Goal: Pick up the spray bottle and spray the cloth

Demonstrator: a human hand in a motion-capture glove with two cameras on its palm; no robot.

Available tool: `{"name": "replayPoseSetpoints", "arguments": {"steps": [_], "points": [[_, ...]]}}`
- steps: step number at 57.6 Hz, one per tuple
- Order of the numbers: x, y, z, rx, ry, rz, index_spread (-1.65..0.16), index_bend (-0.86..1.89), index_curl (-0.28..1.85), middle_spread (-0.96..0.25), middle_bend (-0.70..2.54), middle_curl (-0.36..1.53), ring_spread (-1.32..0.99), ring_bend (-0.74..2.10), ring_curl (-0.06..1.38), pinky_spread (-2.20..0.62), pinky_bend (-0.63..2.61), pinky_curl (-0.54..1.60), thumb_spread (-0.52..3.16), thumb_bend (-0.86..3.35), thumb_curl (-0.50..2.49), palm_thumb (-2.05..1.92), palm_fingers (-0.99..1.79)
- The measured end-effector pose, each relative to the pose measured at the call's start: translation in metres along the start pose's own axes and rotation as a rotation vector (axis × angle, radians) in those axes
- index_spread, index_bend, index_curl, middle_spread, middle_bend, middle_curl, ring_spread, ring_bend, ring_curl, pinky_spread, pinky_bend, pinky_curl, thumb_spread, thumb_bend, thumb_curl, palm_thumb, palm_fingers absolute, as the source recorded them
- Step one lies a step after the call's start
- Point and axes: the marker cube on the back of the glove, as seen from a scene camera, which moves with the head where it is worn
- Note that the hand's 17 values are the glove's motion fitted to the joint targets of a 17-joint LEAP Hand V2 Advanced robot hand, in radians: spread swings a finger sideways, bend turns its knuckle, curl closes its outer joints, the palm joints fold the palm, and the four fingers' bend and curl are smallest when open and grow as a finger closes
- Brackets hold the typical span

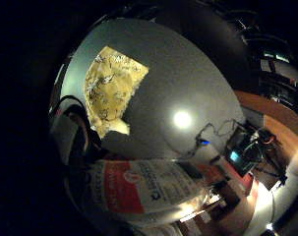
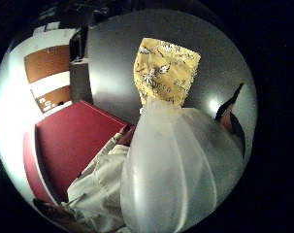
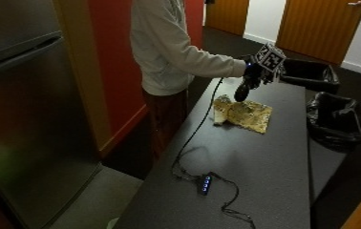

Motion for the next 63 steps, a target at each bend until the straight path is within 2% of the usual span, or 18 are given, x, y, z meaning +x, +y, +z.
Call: {"name": "replayPoseSetpoints", "arguments": {"steps": [3,9,14,19,30,44,46,50,54,63], "points": [[-0.016,-0.002,0.003,-0.023,-0.002,-0.051,-0.17,0.38,0.53,-0.14,0.56,0.49,-0.19,0.60,0.44,-0.26,0.41,0.37,0.23,-0.04,0.73,0.93,1.40],[-0.030,-0.006,0.015,-0.073,0.073,-0.029,-0.17,0.38,0.53,-0.15,0.56,0.49,-0.19,0.60,0.44,-0.26,0.41,0.38,0.23,-0.04,0.74,0.93,1.40],[-0.027,-0.014,0.028,-0.082,0.144,0.161,-0.17,0.39,0.53,-0.15,0.56,0.49,-0.19,0.60,0.44,-0.26,0.41,0.38,0.23,-0.04,0.75,0.93,1.40],[-0.031,-0.012,0.040,-0.107,0.128,-0.019,-0.17,0.39,0.53,-0.15,0.56,0.49,-0.19,0.60,0.44,-0.26,0.40,0.38,0.23,-0.04,0.75,0.92,1.40],[-0.029,-0.013,0.050,-0.132,0.122,-0.064,-0.17,0.39,0.53,-0.15,0.56,0.48,-0.19,0.60,0.44,-0.26,0.40,0.38,0.23,-0.04,0.76,0.92,1.40],[-0.032,-0.010,0.040,-0.092,0.136,-0.040,-0.17,0.39,0.53,-0.15,0.56,0.48,-0.19,0.60,0.44,-0.26,0.40,0.38,0.23,-0.04,0.76,0.92,1.39],[-0.032,-0.011,0.040,-0.082,0.139,-0.018,-0.17,0.39,0.53,-0.15,0.56,0.48,-0.19,0.60,0.44,-0.26,0.40,0.38,0.23,-0.04,0.76,0.92,1.39],[-0.025,-0.016,0.041,-0.054,0.165,0.142,-0.17,0.39,0.53,-0.15,0.56,0.48,-0.19,0.60,0.44,-0.26,0.40,0.39,0.23,-0.04,0.76,0.92,1.39],[-0.032,-0.013,0.042,-0.045,0.118,-0.017,-0.18,0.39,0.53,-0.15,0.56,0.48,-0.19,0.60,0.44,-0.25,0.40,0.39,0.23,-0.04,0.76,0.92,1.39],[-0.043,-0.006,0.024,0.023,-0.033,-0.102,-0.18,0.39,0.53,-0.15,0.56,0.48,-0.19,0.60,0.44,-0.25,0.40,0.39,0.23,-0.04,0.77,0.92,1.40]]}}
